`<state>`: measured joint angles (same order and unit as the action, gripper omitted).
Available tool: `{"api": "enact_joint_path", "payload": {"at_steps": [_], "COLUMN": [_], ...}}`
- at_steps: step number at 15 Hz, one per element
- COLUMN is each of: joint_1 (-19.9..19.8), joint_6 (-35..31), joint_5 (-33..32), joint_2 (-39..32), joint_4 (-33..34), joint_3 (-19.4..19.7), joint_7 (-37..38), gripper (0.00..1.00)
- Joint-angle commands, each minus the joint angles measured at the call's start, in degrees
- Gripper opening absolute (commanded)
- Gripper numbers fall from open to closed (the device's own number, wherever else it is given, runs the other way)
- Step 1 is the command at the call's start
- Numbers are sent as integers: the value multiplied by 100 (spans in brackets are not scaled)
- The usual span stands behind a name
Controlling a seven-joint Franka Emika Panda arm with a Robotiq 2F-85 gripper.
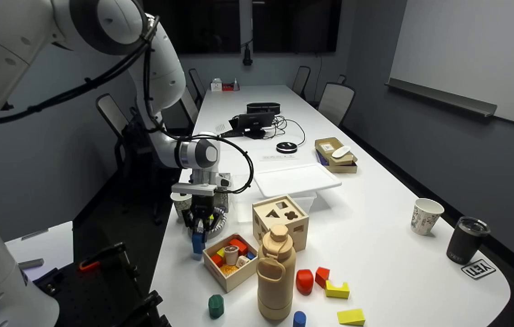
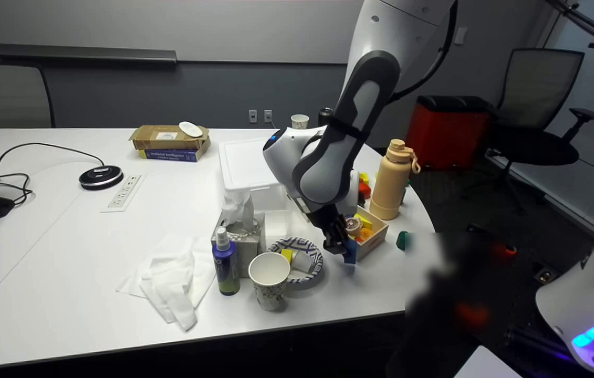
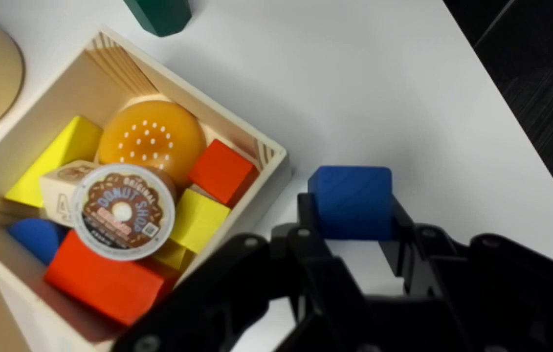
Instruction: Put the blue block into the shape sorting box
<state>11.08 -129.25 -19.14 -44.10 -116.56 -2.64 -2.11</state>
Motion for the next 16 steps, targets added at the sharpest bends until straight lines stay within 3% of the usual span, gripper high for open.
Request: {"api": "enact_joint_path", "payload": {"at_steps": [1, 11, 16], "joint_1": [-121, -739, -1080], "joint_6": [402, 846, 697], "joint_5": [288, 1148, 1392], "joint_2": [455, 1897, 1793], "joint_4": [93, 515, 1201], "joint_3": [-109, -73, 149], "joint_7": [-122, -478, -335], "gripper": [9, 9, 9]}}
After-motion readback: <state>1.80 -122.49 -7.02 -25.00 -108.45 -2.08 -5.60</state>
